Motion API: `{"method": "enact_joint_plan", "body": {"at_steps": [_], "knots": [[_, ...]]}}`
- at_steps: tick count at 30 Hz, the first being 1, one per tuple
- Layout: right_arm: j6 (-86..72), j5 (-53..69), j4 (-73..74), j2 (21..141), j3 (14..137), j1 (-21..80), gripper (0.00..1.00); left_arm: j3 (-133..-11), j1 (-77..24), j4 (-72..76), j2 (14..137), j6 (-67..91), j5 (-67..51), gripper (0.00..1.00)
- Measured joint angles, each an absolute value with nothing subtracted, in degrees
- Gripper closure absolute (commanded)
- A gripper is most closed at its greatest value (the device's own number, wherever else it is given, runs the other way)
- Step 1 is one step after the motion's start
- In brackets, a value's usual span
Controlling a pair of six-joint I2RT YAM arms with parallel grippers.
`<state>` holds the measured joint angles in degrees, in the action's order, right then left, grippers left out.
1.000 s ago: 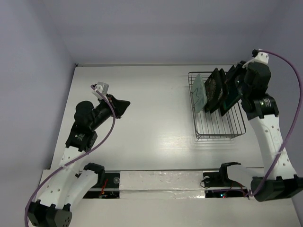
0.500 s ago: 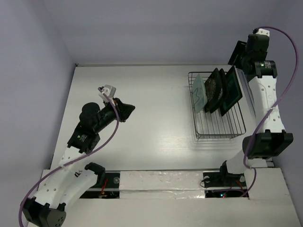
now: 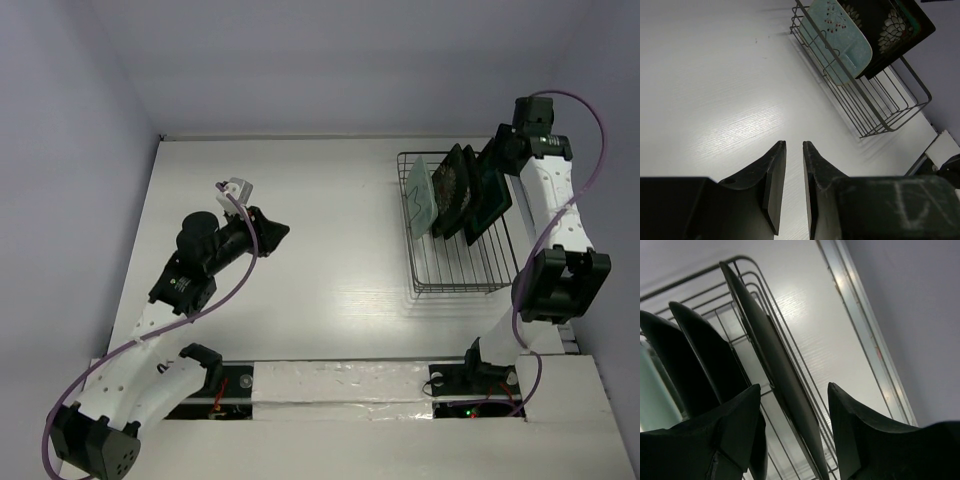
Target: Unload the plates from the dish rack
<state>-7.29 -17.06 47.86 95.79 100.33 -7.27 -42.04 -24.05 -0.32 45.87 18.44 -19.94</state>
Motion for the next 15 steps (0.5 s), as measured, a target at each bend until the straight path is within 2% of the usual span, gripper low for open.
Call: {"method": "enact_joint_plan", "body": {"at_steps": [6,8,10,11,13,14,15], "knots": [[-6.9,-17.0,46.3,99.0,96.3,-7.3,0.52,-42.0,-24.1,-0.3,45.7,18.4,-19.9,0.82],[-6.8,-17.0,46.0,99.6,94.8,-7.3,0.62,-42.0,-24.1,-0.3,45.5,18.4,-19.9,0.82],[-6.4,-17.2,45.9,99.8,94.4,-7.3,0.69,-42.0,-24.1,-0.3,45.5,18.4,-19.9,0.82],[-5.8,-17.2,45.8,99.8,94.4,-7.3,0.77,-42.0,-24.1,-0.3,45.4,18.4,-19.9,0.82],[-2.7,-16.7,46.0,99.7,94.4,-7.3,0.84,-42.0,-24.1,-0.3,45.3,18.5,-19.9,0.82],[-2.5,-16.8,45.8,99.7,94.4,-7.1,0.93,-42.0,-24.1,-0.3,45.2,18.5,-19.9,0.82],[-2.3,-17.0,45.9,99.5,94.3,-7.0,0.96,-42.0,-24.1,-0.2,45.1,18.5,-19.9,0.82]]}}
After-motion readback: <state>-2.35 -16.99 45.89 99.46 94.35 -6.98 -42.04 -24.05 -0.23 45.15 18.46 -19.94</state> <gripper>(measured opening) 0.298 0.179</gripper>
